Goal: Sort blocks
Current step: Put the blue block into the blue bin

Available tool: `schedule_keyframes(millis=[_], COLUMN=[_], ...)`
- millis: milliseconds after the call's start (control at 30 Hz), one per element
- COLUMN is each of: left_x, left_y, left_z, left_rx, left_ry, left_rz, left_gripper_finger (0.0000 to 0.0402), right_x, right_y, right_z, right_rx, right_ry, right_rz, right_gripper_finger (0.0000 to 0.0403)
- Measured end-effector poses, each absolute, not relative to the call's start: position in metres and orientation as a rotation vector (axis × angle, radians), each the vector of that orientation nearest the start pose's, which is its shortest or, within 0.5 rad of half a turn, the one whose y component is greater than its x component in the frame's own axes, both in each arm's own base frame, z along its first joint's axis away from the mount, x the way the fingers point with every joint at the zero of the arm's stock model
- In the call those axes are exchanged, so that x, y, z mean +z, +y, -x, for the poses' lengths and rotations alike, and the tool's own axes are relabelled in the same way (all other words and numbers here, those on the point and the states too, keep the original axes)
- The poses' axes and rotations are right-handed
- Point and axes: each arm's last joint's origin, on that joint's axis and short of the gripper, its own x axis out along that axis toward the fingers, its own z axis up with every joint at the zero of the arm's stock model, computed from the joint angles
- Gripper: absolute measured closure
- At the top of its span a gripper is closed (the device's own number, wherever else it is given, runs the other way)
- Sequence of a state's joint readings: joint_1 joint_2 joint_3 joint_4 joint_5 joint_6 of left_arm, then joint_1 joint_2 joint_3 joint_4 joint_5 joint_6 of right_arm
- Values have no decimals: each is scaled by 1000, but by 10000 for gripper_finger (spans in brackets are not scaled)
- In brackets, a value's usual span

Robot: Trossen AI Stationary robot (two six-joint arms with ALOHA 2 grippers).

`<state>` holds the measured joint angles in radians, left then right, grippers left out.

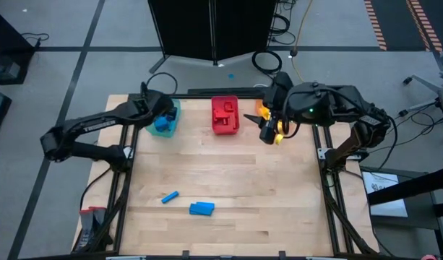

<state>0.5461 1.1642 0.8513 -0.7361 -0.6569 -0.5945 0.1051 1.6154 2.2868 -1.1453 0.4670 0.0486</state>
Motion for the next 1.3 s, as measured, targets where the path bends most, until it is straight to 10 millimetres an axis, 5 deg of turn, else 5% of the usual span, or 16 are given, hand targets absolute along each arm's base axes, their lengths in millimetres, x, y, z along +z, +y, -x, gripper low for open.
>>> schedule_keyframes(millis=[667, 900, 1100, 1300], left_x=[189, 192, 195, 231], left_y=[186, 189, 190, 169], left_z=[-172, -178, -170, -174], left_rx=[1352, 1119, 1129, 779], left_ry=[898, 926, 965, 782], left_rz=[514, 501, 493, 537], left_gripper_finger=[281, 218, 149, 132], right_x=[522, 517, 516, 516], right_y=[18, 20, 22, 21], right_z=[-269, -267, -267, -267], right_rx=[-337, -261, -225, -219], right_ry=[463, 525, 529, 532], right_rz=[44, 10, -18, 7], right_gripper_finger=[133, 133, 133, 133])
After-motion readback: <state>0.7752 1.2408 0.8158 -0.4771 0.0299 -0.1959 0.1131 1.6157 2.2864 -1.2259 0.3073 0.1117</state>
